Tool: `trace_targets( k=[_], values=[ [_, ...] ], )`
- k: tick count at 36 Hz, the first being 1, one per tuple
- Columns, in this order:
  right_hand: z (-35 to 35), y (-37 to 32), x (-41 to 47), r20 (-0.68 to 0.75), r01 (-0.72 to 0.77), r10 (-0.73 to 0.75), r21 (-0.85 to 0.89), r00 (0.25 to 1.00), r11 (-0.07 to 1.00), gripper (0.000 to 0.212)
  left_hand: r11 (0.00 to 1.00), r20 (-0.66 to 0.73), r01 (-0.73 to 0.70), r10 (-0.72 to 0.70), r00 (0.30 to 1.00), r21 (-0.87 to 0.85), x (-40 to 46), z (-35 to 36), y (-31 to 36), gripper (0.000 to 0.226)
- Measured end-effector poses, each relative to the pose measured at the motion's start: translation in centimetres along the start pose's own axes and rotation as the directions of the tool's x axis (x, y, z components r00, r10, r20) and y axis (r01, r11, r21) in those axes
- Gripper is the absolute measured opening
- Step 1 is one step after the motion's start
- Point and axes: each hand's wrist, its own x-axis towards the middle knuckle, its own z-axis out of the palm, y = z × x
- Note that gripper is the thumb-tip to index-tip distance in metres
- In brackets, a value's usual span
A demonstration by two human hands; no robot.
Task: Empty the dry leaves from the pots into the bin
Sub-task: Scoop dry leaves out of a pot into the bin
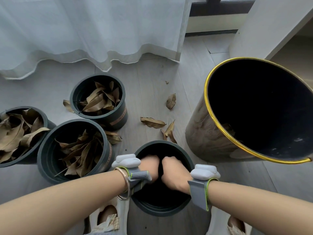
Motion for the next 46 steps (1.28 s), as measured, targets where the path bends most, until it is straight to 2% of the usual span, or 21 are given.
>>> trace_targets(
  k=[1, 2, 3, 4, 7, 13, 17, 23, 27, 29, 40, 46],
  values=[
    [-0.3, 0.1, -0.4, -0.024, 0.013, -0.012, 0.022, 1.0, 1.0, 0.026, 0.987, 0.137, -0.136, 0.123, 0.983, 0.089, -0.5, -0.3, -0.2, 0.025],
    [-0.5, 0.3, -0.8, -0.048, 0.027, -0.025, 0.046, 0.999, 0.999, 0.025, 0.922, 0.175, -0.209, 0.159, 0.972, 0.325, -0.5, -0.5, 0.0, 0.026],
    [-0.8, 0.4, -1.3, -0.071, 0.04, -0.035, 0.071, 0.997, 0.997, 0.024, 0.923, 0.237, -0.216, 0.143, 0.961, 0.319, -1.1, -1.5, -0.1, 0.026],
    [-0.8, 0.4, -1.5, -0.092, 0.056, -0.048, 0.094, 0.995, 0.994, 0.024, 0.857, 0.332, -0.292, 0.152, 0.931, 0.425, -0.8, -2.0, -0.4, 0.026],
    [-1.7, 0.5, -2.8, -0.154, 0.11, -0.085, 0.162, 0.984, 0.981, 0.022, 0.764, 0.333, -0.407, 0.263, 0.905, 0.501, -1.9, -3.7, 0.1, 0.026],
    [-4.9, 0.3, -5.6, -0.226, 0.195, -0.123, 0.334, 0.966, 0.922, 0.022, 0.748, 0.332, -0.453, 0.322, 0.886, 0.484, -3.9, -6.9, 1.8, 0.029],
    [-6.5, -0.1, -7.0, -0.222, 0.219, -0.137, 0.401, 0.965, 0.889, 0.022, 0.775, 0.334, -0.436, 0.304, 0.892, 0.458, -5.8, -9.0, 3.3, 0.026],
    [-10.0, -0.6, -9.3, -0.238, 0.249, -0.152, 0.454, 0.959, 0.856, 0.008, 0.805, 0.338, -0.436, 0.312, 0.888, 0.402, -8.8, -12.5, 6.3, 0.021],
    [-12.8, 0.0, -10.7, -0.305, 0.269, -0.129, 0.479, 0.944, 0.835, 0.013, 0.792, 0.333, -0.473, 0.358, 0.872, 0.387, -10.5, -14.0, 9.7, 0.019],
    [-14.3, 0.7, -11.3, -0.302, 0.257, -0.096, 0.554, 0.948, 0.792, 0.016, 0.773, 0.318, -0.497, 0.393, 0.863, 0.394, -11.0, -14.2, 11.5, 0.016],
    [-20.1, 7.3, -10.2, -0.317, 0.185, 0.083, 0.726, 0.945, 0.662, 0.021, 0.709, 0.255, -0.569, 0.509, 0.822, 0.417, -8.9, -9.7, 20.3, 0.023],
    [-21.3, 11.6, -6.2, -0.246, 0.058, 0.186, 0.736, 0.951, 0.675, 0.019, 0.763, 0.3, -0.531, 0.443, 0.845, 0.368, -5.2, -4.7, 23.6, 0.024]
  ],
)
